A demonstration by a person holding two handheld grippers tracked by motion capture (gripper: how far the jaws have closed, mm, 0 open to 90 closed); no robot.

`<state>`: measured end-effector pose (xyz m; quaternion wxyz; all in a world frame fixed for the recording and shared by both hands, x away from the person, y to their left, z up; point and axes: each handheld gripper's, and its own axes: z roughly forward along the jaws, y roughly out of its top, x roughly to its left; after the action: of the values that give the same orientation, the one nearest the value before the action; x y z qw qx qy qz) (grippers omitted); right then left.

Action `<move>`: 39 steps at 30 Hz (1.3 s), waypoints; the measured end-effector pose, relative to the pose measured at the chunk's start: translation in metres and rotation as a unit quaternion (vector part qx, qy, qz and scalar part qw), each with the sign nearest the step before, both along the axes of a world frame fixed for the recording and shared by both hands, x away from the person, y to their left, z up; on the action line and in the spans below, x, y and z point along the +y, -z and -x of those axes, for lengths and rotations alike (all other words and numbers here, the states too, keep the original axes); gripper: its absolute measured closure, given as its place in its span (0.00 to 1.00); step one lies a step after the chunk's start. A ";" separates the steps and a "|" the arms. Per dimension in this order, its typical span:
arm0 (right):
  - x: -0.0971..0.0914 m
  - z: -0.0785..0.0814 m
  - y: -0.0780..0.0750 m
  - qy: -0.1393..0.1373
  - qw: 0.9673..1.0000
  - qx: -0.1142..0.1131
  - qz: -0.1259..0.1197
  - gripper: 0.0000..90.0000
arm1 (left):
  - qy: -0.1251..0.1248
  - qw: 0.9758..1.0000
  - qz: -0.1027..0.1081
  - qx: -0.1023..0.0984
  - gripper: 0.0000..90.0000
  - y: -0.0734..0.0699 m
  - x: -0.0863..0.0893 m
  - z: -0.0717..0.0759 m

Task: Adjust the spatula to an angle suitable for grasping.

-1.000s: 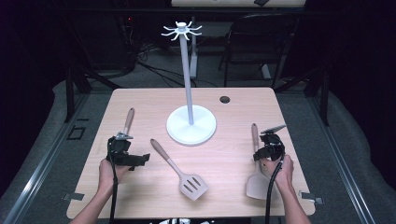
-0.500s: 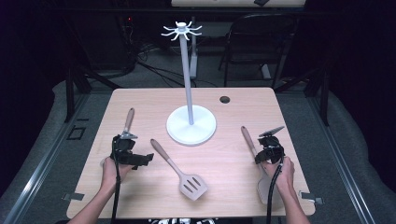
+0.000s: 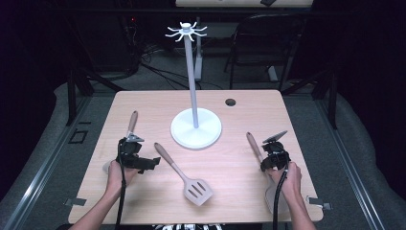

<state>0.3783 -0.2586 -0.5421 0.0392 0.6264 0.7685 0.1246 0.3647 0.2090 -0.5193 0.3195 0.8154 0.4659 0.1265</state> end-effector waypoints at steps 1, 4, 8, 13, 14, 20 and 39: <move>0.000 -0.002 0.002 0.001 1.000 0.004 -0.002 0.86 | 0.001 1.000 0.000 0.001 0.03 0.000 -0.002 0.000; 0.000 -0.003 0.003 0.004 1.000 0.001 0.001 0.86 | 0.003 1.000 -0.004 -0.003 0.03 0.000 -0.002 0.001; -0.001 -0.003 0.002 0.005 1.000 0.004 -0.010 0.87 | 0.000 1.000 -0.003 -0.002 0.03 0.000 -0.001 0.002; 0.000 -0.004 -0.001 0.008 1.000 -0.019 -0.014 0.87 | -0.004 1.000 -0.001 -0.002 0.03 -0.001 0.002 0.004; 0.001 -0.004 -0.003 0.005 1.000 -0.025 -0.014 0.87 | -0.006 1.000 -0.001 0.000 0.03 -0.001 0.003 0.004; 0.015 -0.002 -0.014 -0.021 0.997 -0.062 -0.026 0.87 | -0.007 1.000 0.000 0.000 0.03 -0.001 0.003 0.004; 0.051 0.001 -0.042 -0.084 0.986 -0.133 -0.049 0.88 | -0.003 0.999 0.031 -0.004 0.02 -0.006 -0.002 0.000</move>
<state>0.3773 -0.2075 -0.5000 0.0996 0.5385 0.7993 0.2474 0.3644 0.2070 -0.5131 0.3462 0.8033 0.4707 0.1155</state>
